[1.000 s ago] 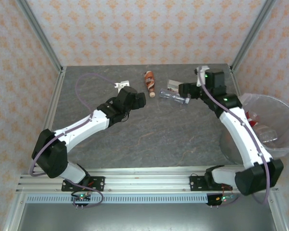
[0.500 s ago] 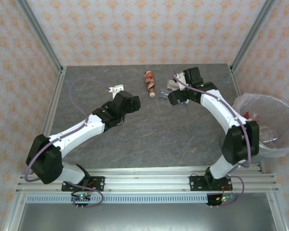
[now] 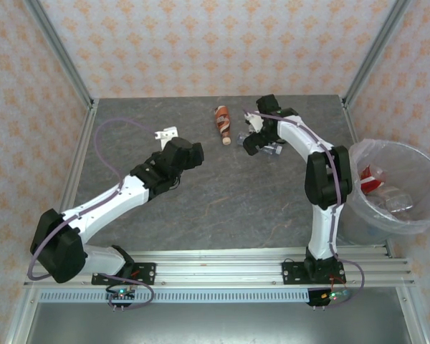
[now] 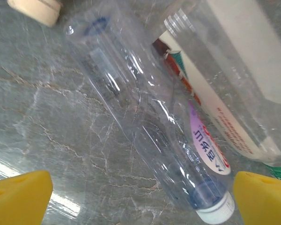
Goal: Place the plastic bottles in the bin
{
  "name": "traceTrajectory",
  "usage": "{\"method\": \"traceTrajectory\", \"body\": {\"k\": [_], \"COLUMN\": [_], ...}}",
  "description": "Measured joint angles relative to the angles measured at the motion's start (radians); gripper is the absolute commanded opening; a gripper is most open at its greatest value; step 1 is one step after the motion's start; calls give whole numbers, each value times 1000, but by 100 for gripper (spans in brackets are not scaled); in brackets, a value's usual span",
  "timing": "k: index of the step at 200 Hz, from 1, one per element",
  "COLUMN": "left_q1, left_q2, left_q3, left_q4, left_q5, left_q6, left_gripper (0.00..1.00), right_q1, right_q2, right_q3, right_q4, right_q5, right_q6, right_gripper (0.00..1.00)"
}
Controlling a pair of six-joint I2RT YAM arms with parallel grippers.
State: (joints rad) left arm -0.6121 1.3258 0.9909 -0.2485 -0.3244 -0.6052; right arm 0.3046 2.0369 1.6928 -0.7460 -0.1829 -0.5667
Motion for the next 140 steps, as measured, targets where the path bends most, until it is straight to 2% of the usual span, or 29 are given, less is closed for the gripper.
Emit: {"method": "traceTrajectory", "body": {"k": [90, 140], "left_q1": [5, 6], "left_q2": [-6, 14], "left_q3": [-13, -13], "left_q4": [-14, -14], "left_q5": [-18, -19], "left_q6": [0, 0], "left_gripper": [100, 100], "right_q1": [-6, -6], "right_q2": [132, 146], "right_q3": [107, 101], "right_q4": [-65, -124], "right_q5": [46, -11], "right_q6": [-134, -157], "right_gripper": [99, 99]}}
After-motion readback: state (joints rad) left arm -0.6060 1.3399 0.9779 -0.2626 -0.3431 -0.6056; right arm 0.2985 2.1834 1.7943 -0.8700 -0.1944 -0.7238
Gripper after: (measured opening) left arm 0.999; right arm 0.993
